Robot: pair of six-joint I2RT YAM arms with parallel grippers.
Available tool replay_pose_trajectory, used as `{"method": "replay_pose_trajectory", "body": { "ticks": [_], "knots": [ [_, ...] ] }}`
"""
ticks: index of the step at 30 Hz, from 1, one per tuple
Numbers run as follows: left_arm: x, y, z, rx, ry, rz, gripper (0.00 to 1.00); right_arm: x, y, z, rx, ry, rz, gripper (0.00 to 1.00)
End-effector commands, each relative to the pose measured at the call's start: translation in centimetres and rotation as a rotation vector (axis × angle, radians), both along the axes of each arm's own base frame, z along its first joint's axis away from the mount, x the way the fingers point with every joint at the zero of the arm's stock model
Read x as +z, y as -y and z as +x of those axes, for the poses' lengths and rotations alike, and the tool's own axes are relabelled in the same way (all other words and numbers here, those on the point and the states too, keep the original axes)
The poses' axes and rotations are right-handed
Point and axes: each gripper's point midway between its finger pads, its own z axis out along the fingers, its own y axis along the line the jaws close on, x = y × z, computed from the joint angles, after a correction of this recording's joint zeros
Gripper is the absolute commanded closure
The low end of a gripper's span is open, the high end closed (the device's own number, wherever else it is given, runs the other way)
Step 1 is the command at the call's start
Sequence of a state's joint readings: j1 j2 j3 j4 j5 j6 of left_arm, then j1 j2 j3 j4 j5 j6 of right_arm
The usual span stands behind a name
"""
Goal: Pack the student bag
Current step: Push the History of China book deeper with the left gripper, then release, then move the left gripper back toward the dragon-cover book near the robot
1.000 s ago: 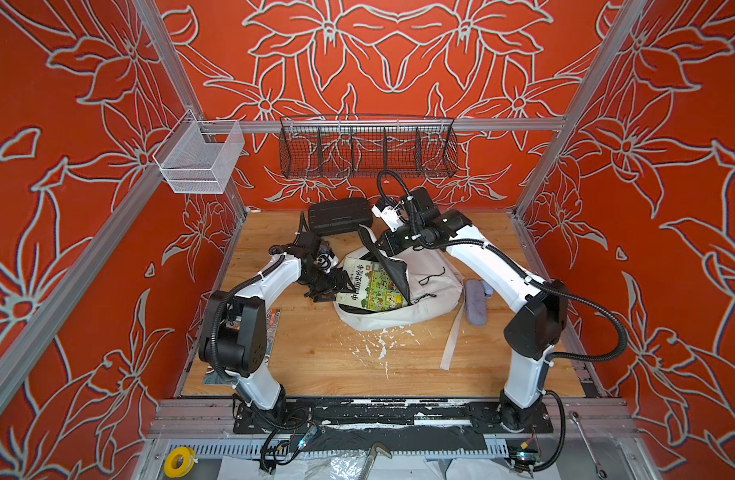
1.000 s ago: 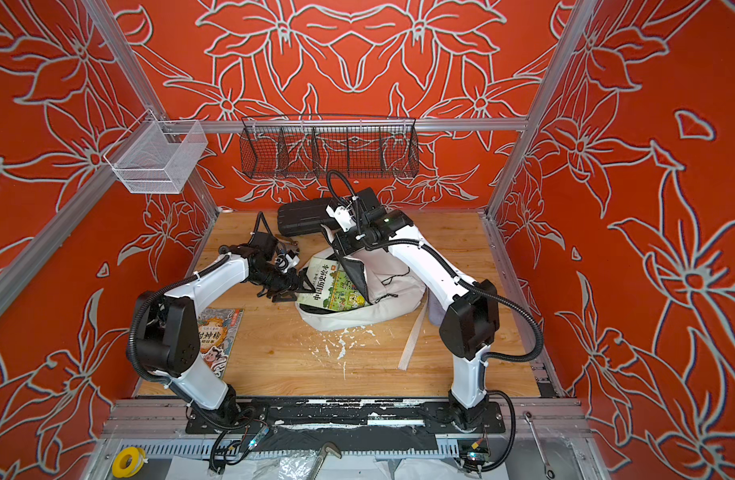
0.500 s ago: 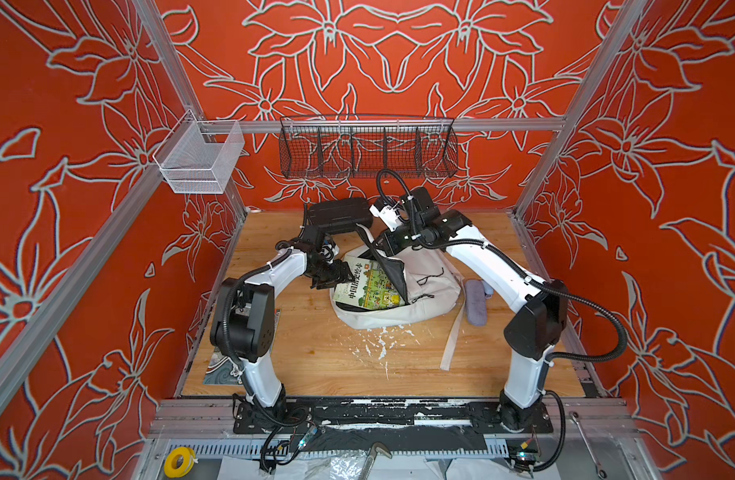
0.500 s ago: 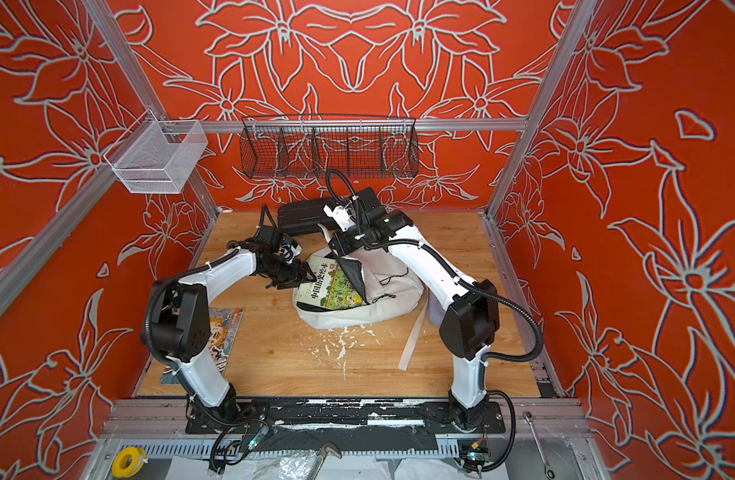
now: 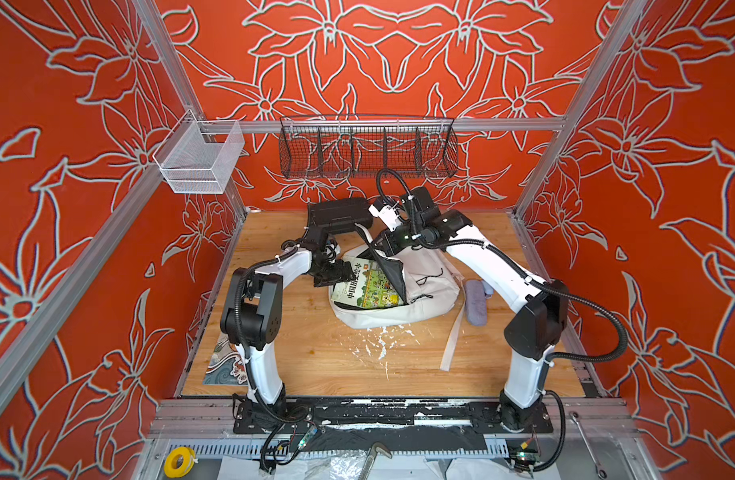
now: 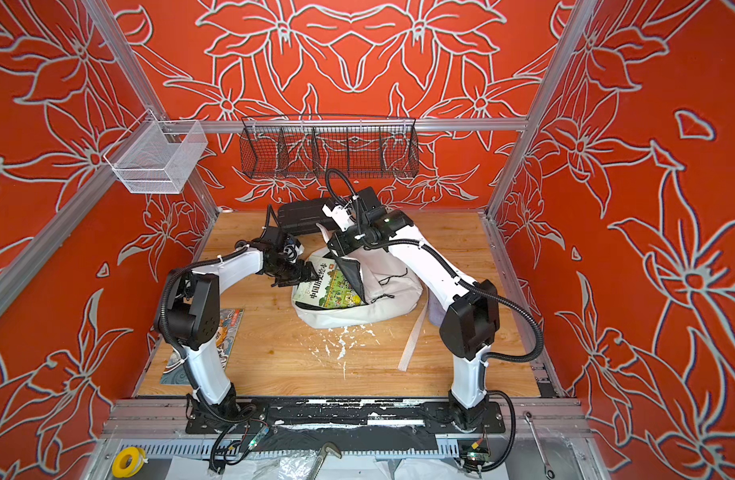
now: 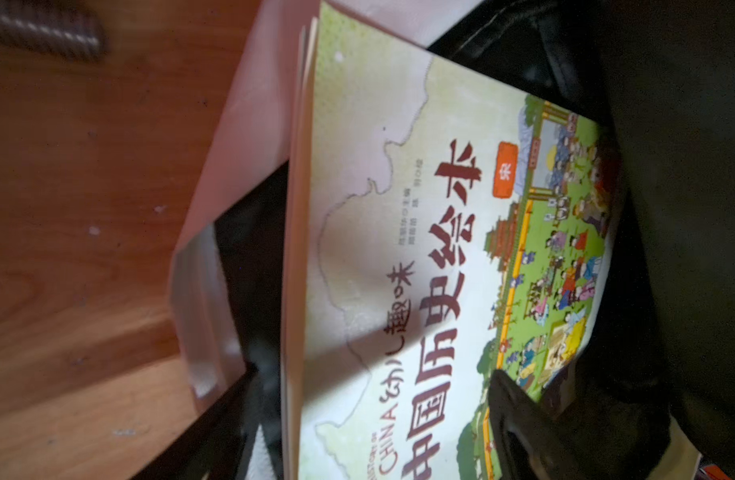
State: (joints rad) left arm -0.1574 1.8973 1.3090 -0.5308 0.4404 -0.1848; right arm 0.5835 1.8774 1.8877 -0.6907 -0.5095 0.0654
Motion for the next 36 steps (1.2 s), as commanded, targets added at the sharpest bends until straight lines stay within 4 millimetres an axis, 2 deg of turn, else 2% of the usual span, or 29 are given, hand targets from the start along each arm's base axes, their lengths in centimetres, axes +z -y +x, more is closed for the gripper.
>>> {"method": "replay_pose_trajectory", "body": {
  "ticks": [1, 3, 6, 11, 13, 14, 15, 18, 19, 20, 25, 30, 31, 34, 36],
  "knots": [
    [-1.1, 1.0, -0.1, -0.02, -0.035, -0.049, 0.22, 2.6, -0.3, -0.2, 0.032, 0.058, 0.059, 1.0],
    [-0.8, 1.9, -0.2, -0.034, -0.041, -0.113, 0.34, 2.8, -0.4, -0.1, 0.033, 0.058, 0.064, 1.0],
    [0.3, 3.3, -0.5, -0.055, -0.05, -0.212, 0.58, 3.3, -0.7, -0.1, 0.038, 0.06, 0.083, 1.0],
    [3.9, 4.8, -0.6, -0.069, -0.025, -0.341, 0.92, 3.9, -0.8, 0.4, 0.008, 0.056, 0.104, 1.0],
    [5.4, 5.3, -0.4, -0.058, -0.006, -0.394, 0.97, 4.0, -0.7, 0.6, -0.009, 0.043, 0.109, 1.0],
    [5.8, 5.6, -0.3, -0.049, -0.007, -0.426, 0.96, 4.0, -0.8, 0.6, -0.012, 0.034, 0.115, 1.0],
    [5.6, 5.8, -0.4, -0.036, -0.022, -0.439, 0.91, 3.9, -0.9, 0.7, -0.015, 0.027, 0.121, 1.0],
    [4.0, 6.2, -1.2, -0.039, -0.07, -0.389, 0.7, 3.5, -0.8, 1.3, -0.051, 0.016, 0.118, 1.0],
    [3.6, 5.8, -1.4, -0.026, -0.079, -0.346, 0.55, 3.2, -0.5, 1.6, -0.075, 0.015, 0.111, 1.0],
    [3.5, 5.4, -1.6, -0.014, -0.077, -0.32, 0.43, 3.0, -0.1, 2.0, -0.101, 0.011, 0.107, 1.0],
    [5.5, 1.3, -2.3, 0.11, 0.004, -0.092, 0.09, 2.6, 1.8, 3.7, -0.195, 0.021, 0.124, 1.0],
    [7.8, -3.8, -4.2, 0.274, 0.036, 0.132, 0.0, 2.9, 2.2, 3.8, -0.195, 0.046, 0.129, 0.99],
    [8.1, -4.8, -4.8, 0.31, 0.027, 0.166, 0.03, 2.9, 2.1, 3.8, -0.189, 0.045, 0.129, 0.99],
    [8.5, -6.7, -6.5, 0.386, -0.031, 0.206, 0.03, 2.9, 1.9, 3.5, -0.169, 0.044, 0.133, 0.98],
    [8.6, -7.2, -7.5, 0.418, -0.048, 0.188, 0.03, 2.8, 1.8, 3.4, -0.155, 0.045, 0.133, 0.97]
  ]
}}
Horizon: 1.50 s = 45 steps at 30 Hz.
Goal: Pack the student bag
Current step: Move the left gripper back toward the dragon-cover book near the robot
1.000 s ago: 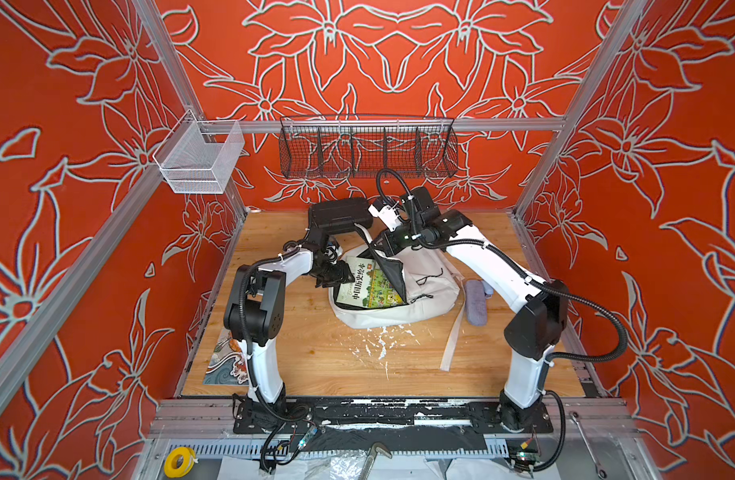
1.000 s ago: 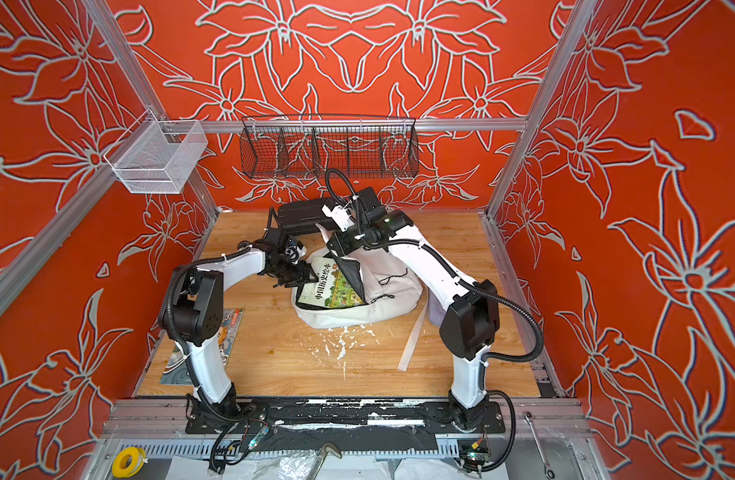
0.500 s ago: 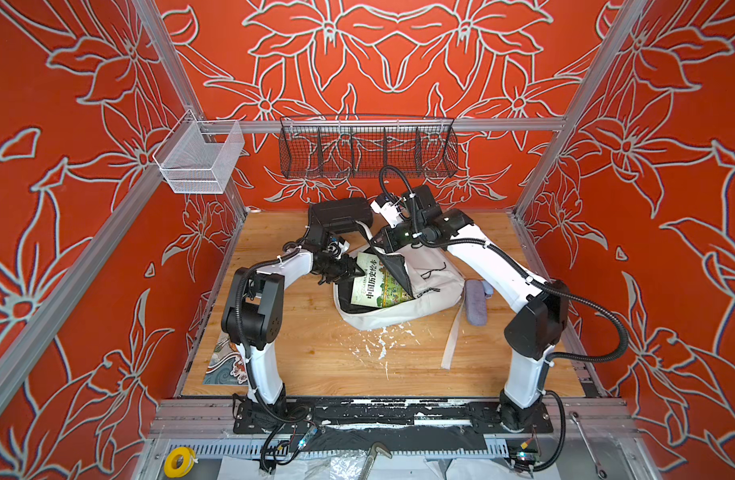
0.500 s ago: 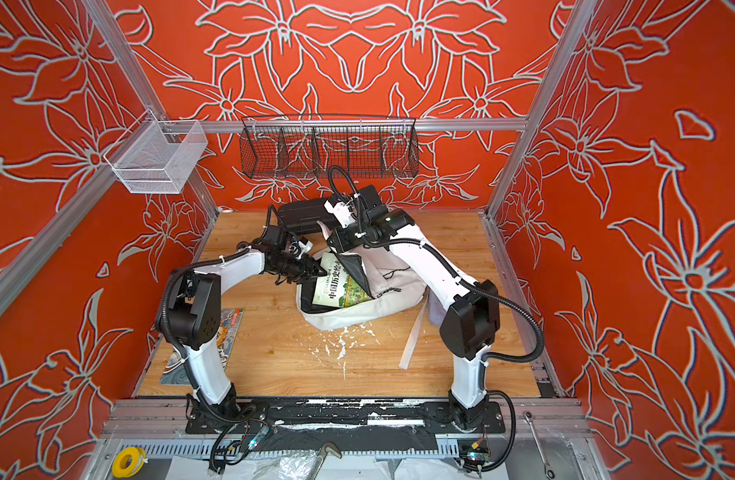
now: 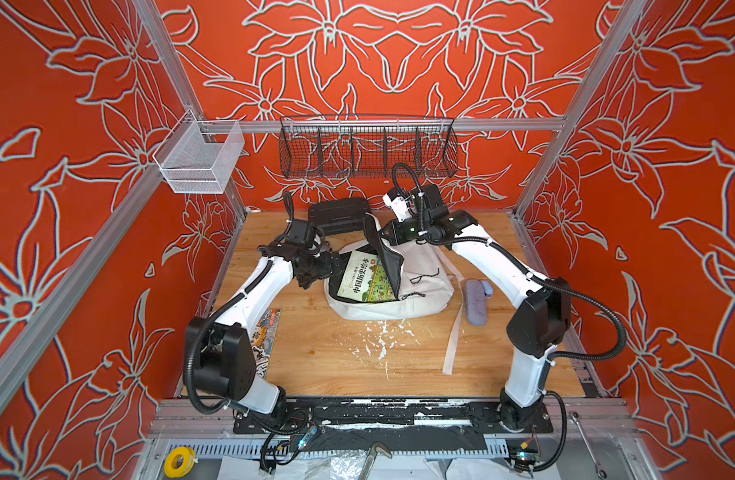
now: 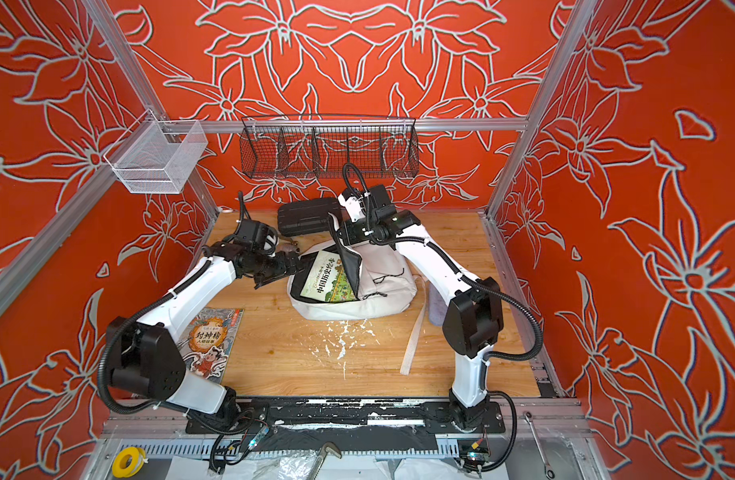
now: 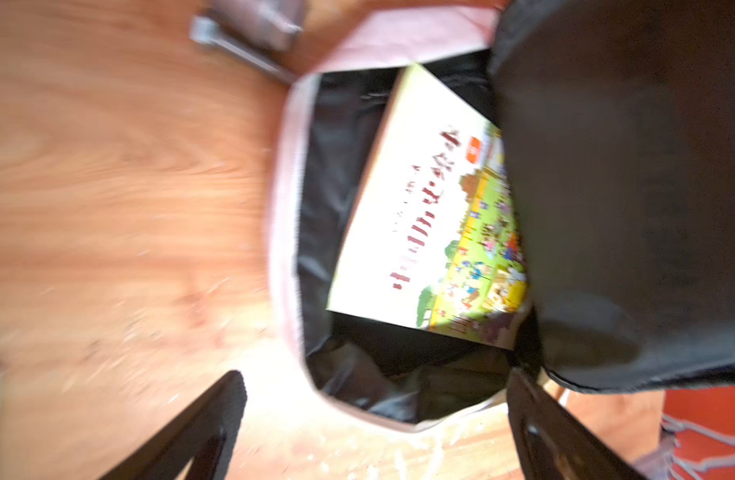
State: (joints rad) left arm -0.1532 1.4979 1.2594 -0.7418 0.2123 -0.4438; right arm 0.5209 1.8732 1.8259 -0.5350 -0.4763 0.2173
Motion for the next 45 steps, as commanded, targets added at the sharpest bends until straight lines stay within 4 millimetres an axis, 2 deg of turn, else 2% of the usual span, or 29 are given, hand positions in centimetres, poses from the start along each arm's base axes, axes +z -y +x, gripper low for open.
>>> {"method": "replay_pose_trajectory", "body": {
  "ticks": [1, 3, 5, 7, 10, 14, 19, 22, 26, 31, 36, 41, 45],
  "knots": [
    [-1.6, -3.0, -3.3, 0.139, -0.133, 0.074, 0.03, 2.6, -0.1, -0.6, 0.025, 0.064, 0.041, 0.96],
    [-1.7, -4.6, -4.5, 0.236, -0.162, 0.1, 0.03, 2.6, -0.2, -0.9, 0.039, 0.068, 0.041, 0.96],
    [-2.3, -7.5, -6.7, 0.422, -0.244, 0.125, 0.03, 2.7, -0.3, -1.2, 0.052, 0.069, 0.047, 0.96],
    [-3.2, -9.4, -8.3, 0.54, -0.308, 0.095, 0.03, 2.7, -0.4, -1.5, 0.064, 0.066, 0.059, 0.95],
    [-4.4, -12.4, -9.6, 0.668, -0.345, 0.11, 0.03, 2.9, -0.8, -1.8, 0.084, 0.055, 0.091, 0.95],
    [-6.4, -15.6, -10.4, 0.832, -0.395, 0.058, 0.03, 2.8, -1.0, -2.2, 0.102, 0.045, 0.106, 0.95],
    [-8.4, -18.9, -12.7, 1.041, -0.446, 0.102, 0.03, 2.8, -0.8, -2.4, 0.102, 0.056, 0.102, 0.95],
    [-9.7, -20.2, -14.1, 1.159, -0.456, 0.132, 0.03, 2.6, -0.8, -2.4, 0.105, 0.061, 0.096, 0.95],
    [-11.4, -20.3, -14.5, 1.239, -0.5, 0.097, 0.03, 2.3, -1.1, -2.1, 0.115, 0.058, 0.096, 0.95],
    [-11.3, -22.0, -16.6, 1.382, -0.522, 0.142, 0.03, 1.7, -1.6, -1.6, 0.134, 0.031, 0.091, 0.95],
    [-11.1, -23.6, -17.2, 1.461, -0.517, 0.121, 0.03, 0.9, -2.0, -1.2, 0.139, 0.006, 0.091, 0.95],
    [-11.6, -25.6, -17.2, 1.474, -0.556, 0.094, 0.03, 0.5, -2.5, -0.8, 0.152, -0.016, 0.086, 0.95],
    [-11.2, -27.7, -16.7, 1.434, -0.536, 0.148, 0.03, 0.3, -2.6, -0.5, 0.149, -0.022, 0.082, 0.95]
  ]
}}
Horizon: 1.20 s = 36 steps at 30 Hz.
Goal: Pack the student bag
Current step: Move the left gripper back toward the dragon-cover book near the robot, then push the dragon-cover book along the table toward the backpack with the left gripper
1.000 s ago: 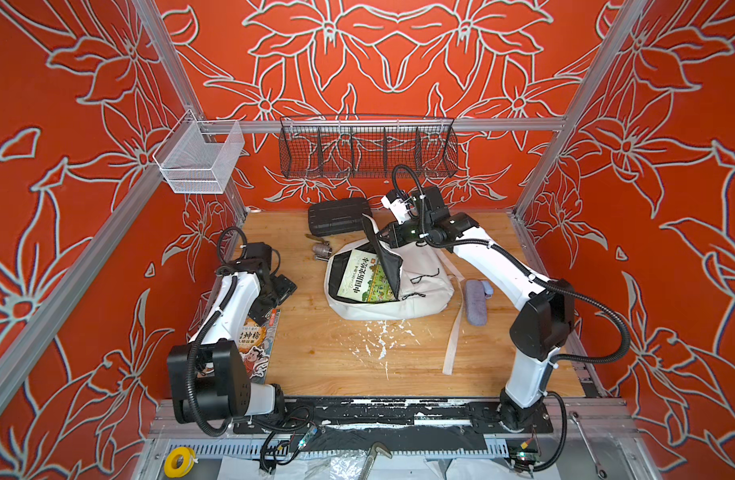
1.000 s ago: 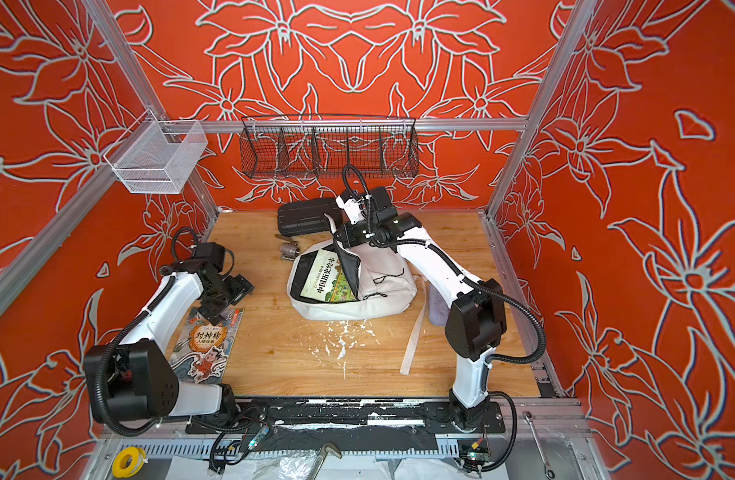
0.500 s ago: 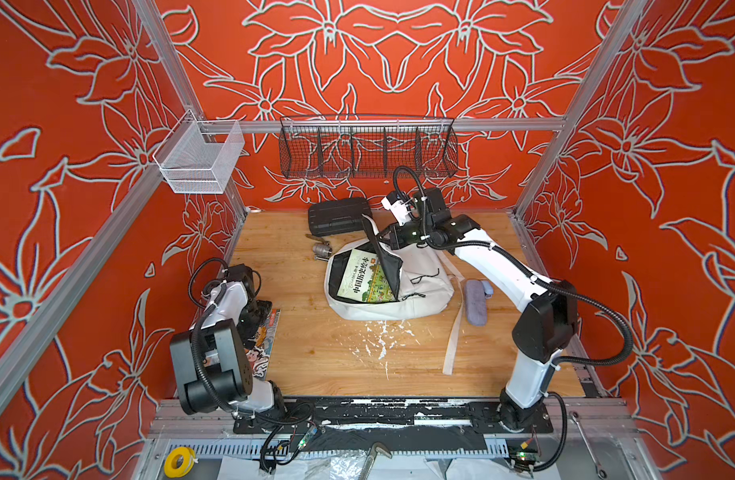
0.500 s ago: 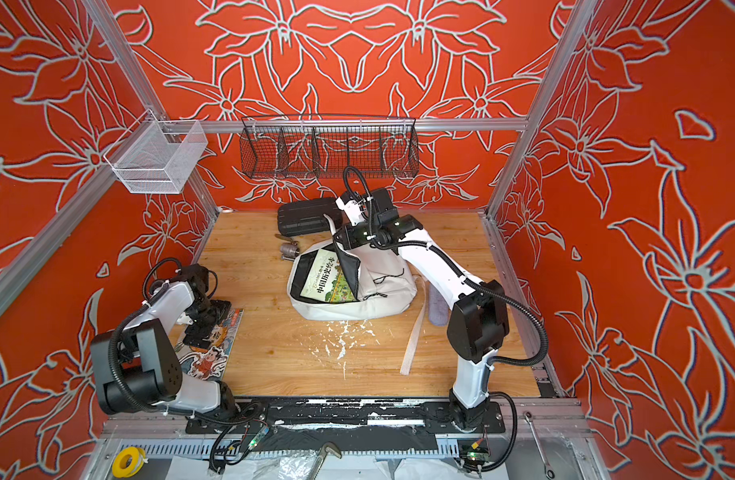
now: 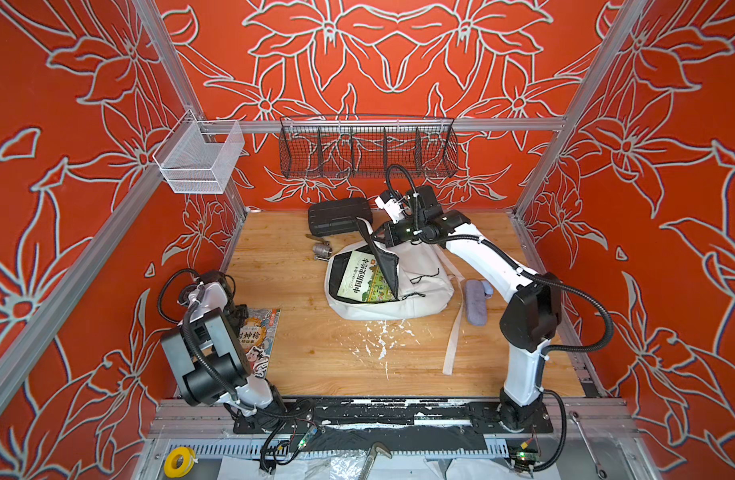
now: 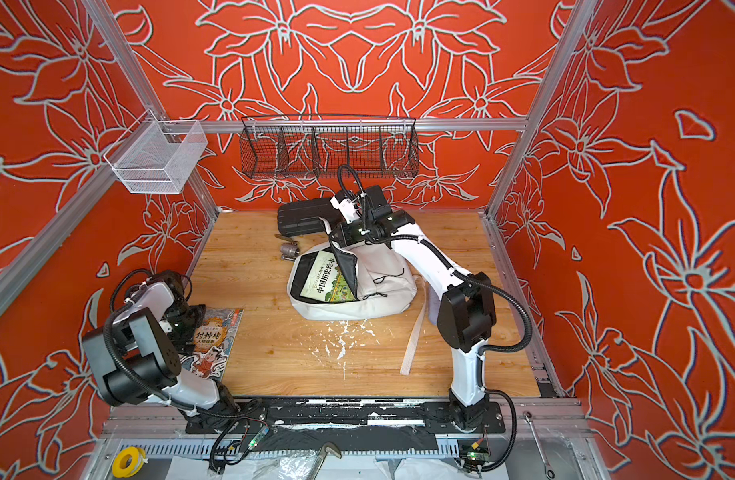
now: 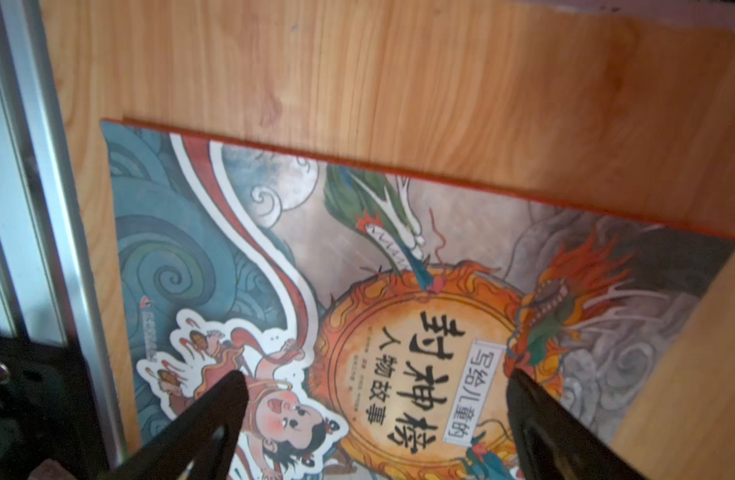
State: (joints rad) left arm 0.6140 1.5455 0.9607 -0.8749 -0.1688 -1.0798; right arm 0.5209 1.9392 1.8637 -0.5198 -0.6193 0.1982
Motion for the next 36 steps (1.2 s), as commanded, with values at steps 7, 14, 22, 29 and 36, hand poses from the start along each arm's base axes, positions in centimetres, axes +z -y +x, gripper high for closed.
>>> {"method": "replay_pose_trajectory", "body": {
  "ticks": [7, 14, 22, 29, 36],
  "knots": [
    [0.0, -3.4, 2.0, -0.267, -0.036, -0.047, 0.03, 0.6, -0.6, 0.3, 0.019, 0.003, 0.021, 0.96],
    [-0.6, -4.4, 3.9, -0.542, -0.061, -0.105, 0.03, 0.2, -0.6, 0.4, 0.017, -0.006, 0.016, 0.95],
    [-1.3, -5.2, 4.0, -0.776, -0.127, -0.123, 0.03, 0.2, -0.4, 0.4, 0.007, 0.001, 0.013, 0.96],
    [-3.8, -4.0, 4.0, -0.839, -0.069, -0.204, 0.03, 0.5, -0.2, 0.2, 0.004, 0.016, 0.02, 0.95],
    [-5.1, -1.4, 4.1, -0.839, 0.01, -0.335, 0.06, 0.2, 0.9, -0.3, -0.022, 0.03, 0.015, 0.95]
  ]
}}
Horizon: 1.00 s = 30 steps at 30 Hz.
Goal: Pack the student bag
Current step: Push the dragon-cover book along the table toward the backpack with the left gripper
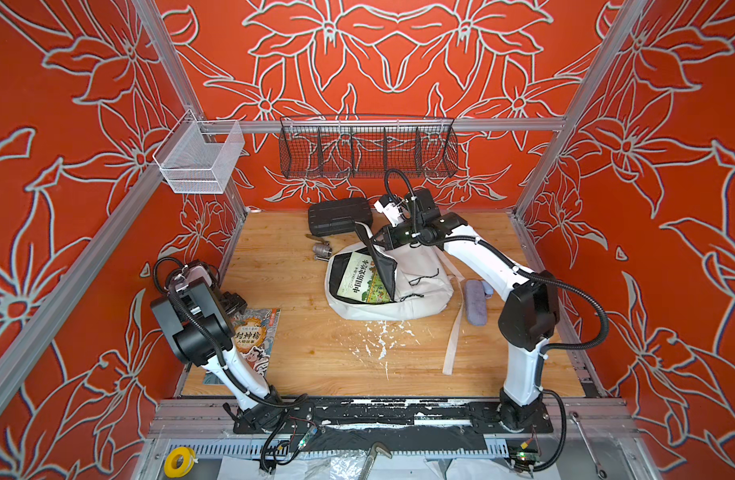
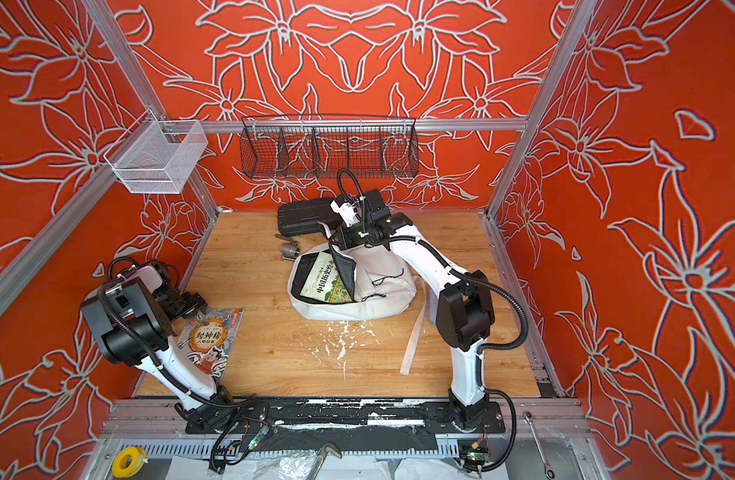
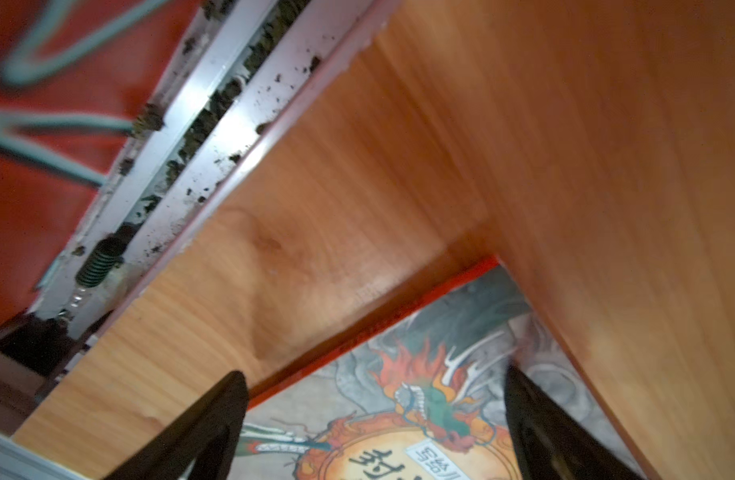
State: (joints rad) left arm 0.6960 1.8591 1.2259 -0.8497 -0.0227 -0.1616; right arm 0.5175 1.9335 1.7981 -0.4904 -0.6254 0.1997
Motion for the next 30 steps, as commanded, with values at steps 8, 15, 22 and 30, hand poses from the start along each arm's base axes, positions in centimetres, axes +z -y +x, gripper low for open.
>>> {"method": "replay_pose_trajectory", "body": {
  "ticks": [8, 15, 22, 30],
  "knots": [
    [-1.5, 5.5, -0.7, -0.011, 0.062, -0.265, 0.14, 2.1, 1.3, -0.2, -0.038, 0.068, 0.044, 0.96],
    [-1.4, 9.0, 1.0, 0.055, 0.196, -0.449, 0.18, 2.1, 1.4, -0.5, -0.043, 0.072, 0.05, 0.96],
    [-1.2, 12.1, 1.2, 0.073, 0.199, -0.539, 0.17, 2.3, 1.8, -0.6, -0.064, 0.071, 0.058, 0.96],
    [-0.7, 14.0, 1.9, -0.127, 0.093, -0.432, 0.09, 2.2, 1.6, -0.8, -0.077, 0.055, 0.068, 0.96]
  ]
}}
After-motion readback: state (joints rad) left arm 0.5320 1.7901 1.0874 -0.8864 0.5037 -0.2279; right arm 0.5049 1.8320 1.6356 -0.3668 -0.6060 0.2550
